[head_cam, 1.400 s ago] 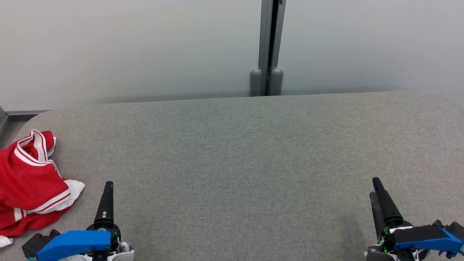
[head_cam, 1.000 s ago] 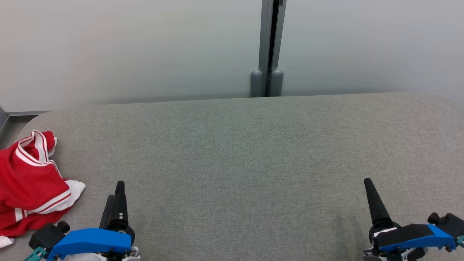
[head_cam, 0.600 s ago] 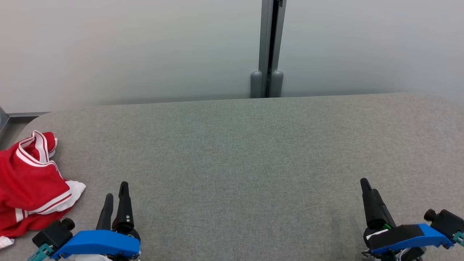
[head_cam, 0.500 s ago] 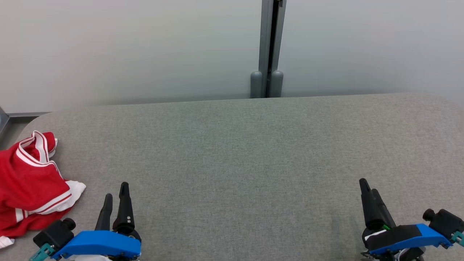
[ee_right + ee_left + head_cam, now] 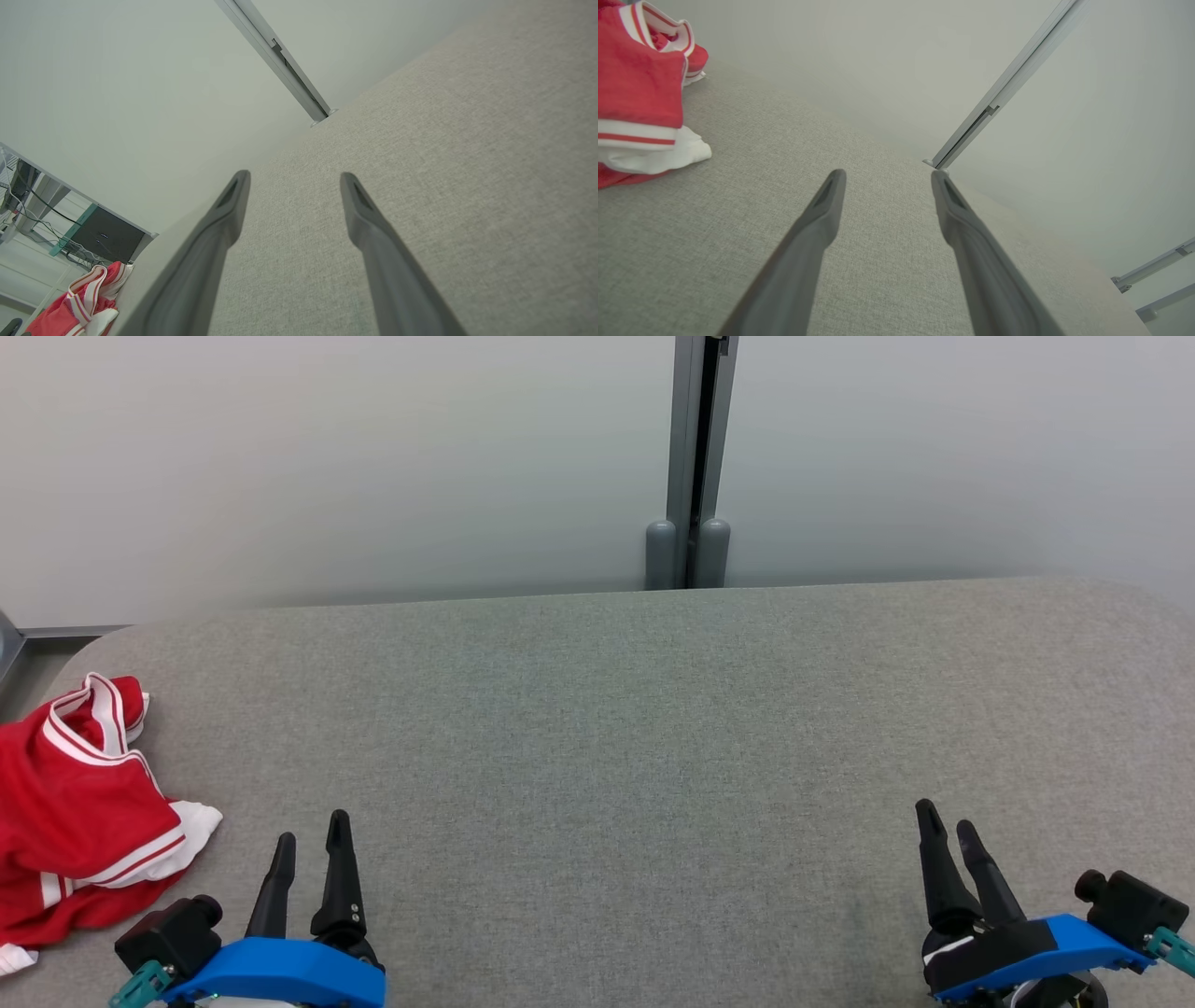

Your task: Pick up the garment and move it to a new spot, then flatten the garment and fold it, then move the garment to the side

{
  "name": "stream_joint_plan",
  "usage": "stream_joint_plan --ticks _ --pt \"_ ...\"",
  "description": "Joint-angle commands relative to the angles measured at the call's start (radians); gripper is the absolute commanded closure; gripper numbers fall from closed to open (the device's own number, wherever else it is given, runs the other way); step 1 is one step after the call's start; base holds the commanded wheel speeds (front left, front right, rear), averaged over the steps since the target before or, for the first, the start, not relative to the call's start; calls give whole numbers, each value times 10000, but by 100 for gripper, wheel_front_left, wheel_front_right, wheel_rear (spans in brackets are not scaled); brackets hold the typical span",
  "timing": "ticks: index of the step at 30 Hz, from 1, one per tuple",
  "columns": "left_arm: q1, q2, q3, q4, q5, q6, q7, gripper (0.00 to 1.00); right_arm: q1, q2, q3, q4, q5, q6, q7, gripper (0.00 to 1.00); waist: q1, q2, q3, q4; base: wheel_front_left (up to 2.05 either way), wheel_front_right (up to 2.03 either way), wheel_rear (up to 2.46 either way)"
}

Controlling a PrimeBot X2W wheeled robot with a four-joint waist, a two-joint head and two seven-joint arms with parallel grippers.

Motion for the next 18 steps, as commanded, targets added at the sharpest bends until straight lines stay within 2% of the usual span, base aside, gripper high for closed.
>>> stream_joint_plan --ticks 1,18 --pt "-40 80 -37 -68 318 49 -105 0 -77 -74 -14 -63 -306 32 -91 0 0 0 0 -6 0 0 0" --pt "50 79 -241 50 2012 150 -559 0 -14 -86 75 -19 -2053 32 -468 0 0 0 -25 -24 0 0 0"
